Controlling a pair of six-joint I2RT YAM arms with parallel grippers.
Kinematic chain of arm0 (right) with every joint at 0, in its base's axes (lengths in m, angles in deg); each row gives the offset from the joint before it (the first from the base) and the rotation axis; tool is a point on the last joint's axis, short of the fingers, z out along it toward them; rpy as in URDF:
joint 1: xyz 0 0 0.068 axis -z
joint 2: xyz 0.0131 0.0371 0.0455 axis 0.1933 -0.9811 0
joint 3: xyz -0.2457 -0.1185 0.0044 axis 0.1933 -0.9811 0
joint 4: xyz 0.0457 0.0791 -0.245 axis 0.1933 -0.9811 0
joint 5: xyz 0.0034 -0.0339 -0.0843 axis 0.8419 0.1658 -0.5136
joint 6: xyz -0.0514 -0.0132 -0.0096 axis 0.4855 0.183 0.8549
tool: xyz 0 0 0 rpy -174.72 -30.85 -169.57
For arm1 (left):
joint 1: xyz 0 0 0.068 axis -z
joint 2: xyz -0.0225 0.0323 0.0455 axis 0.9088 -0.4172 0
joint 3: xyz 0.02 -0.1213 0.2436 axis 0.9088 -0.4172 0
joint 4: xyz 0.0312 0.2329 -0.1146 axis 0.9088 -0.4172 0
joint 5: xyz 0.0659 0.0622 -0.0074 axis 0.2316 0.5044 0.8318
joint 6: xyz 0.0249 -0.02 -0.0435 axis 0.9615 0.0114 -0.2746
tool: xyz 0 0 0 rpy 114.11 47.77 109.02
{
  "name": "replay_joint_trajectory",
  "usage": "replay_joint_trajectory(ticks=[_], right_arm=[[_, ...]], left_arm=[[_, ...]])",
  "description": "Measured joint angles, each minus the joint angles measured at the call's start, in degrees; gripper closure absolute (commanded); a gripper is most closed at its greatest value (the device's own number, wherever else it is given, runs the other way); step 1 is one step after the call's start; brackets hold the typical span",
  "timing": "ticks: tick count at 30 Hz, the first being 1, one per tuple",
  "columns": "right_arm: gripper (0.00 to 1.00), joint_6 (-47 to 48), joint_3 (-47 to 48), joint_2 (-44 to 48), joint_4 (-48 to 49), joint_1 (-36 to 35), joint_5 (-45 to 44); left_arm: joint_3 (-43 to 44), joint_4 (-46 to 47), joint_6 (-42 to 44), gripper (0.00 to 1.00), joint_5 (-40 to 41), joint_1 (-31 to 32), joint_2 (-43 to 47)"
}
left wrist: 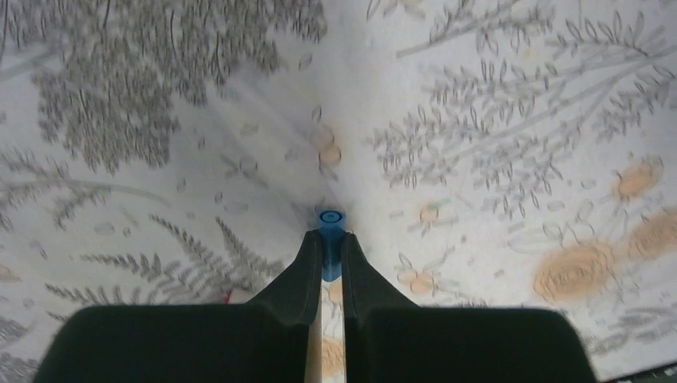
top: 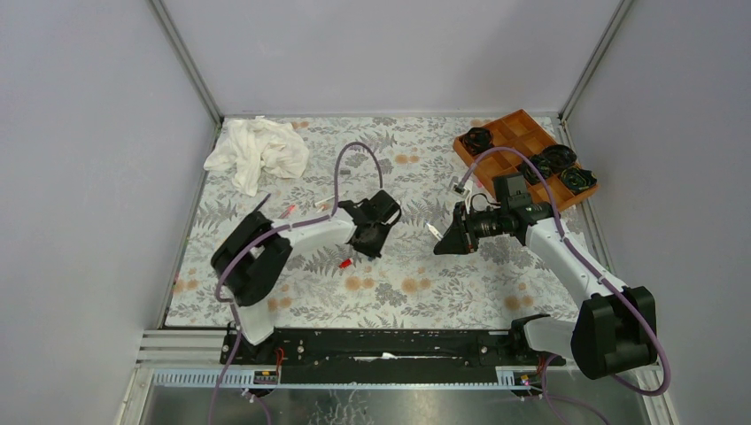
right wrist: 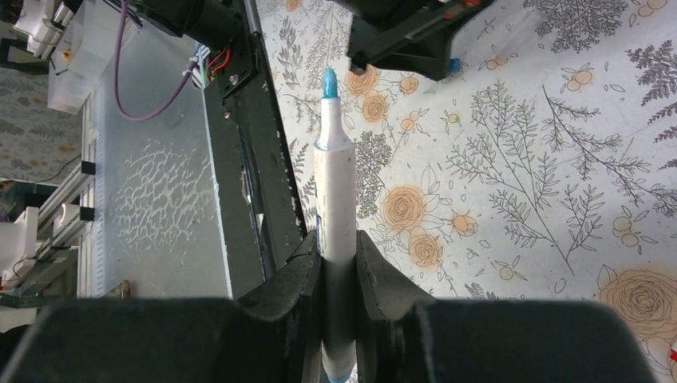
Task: Insert the pens into the pen caps
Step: Insert the pen cap onto the pen.
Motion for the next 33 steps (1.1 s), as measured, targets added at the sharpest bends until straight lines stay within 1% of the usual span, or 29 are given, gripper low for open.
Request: replay_joint_trajectory(ticks=[3,5,8,11,14,15,16,18,20,22,28,33], right_arm=[[1.0,0.0,-0.5,0.0,0.9,0.0,0.8],[1.0,-0.4,-2.0,0.3,3.0,-0.1,1.2],[1.0,-2.3,-5.0,1.5,6.6,-1.0,1.1],[1.0,-6.3,-7.8,3.3,11.5,-3.4,0.7],[1.0,-11.8,-9.9,4.4,17.4,-5.7,0.3],[1.0,-14.6,-10.6,4.4,20.0,-6.4,0.3],[1.0,-16.5,-11.0,4.4,21.6,-6.8,0.3],[1.0,-20.7,-11.8,4.4,25.1,-7.3,-0.2],[1.0,-24.3,-12.2,4.4,28.1,-7.3,-0.6],[1.0,-27.8,-12.7,4.4,31.2,-7.4,-0.8],[1.0,-34.6,-13.5,4.0,36.6,-8.2,-1.0],[1.0,-37.1,-13.6,4.0,38.6,-8.8,-0.8]], left_arm=[[-5.5,2.5,-2.8,1.0,-1.4,-0.1,6.3],[-9.6,6.8,-5.4,1.0,-2.7,-0.2,12.2],[-16.9,17.8,-11.6,1.0,-4.5,-0.3,22.9],[-27.1,36.0,-21.5,1.0,-4.7,-0.2,33.5],[-38.0,53.7,-32.4,1.0,-2.8,-0.2,38.9],[-42.8,61.4,-37.4,1.0,-1.0,-0.1,39.5],[-44.0,63.2,-38.9,1.0,-0.3,0.0,39.5],[-48.3,71.6,-44.6,1.0,3.0,0.7,38.8],[-50.4,78.2,-48.5,1.0,5.8,1.8,37.7],[-50.8,84.3,-51.6,1.0,8.5,3.2,36.4],[-50.7,100.3,-55.0,1.0,13.4,6.4,31.1],[-50.2,109.2,-55.2,1.0,14.0,7.5,24.9]])
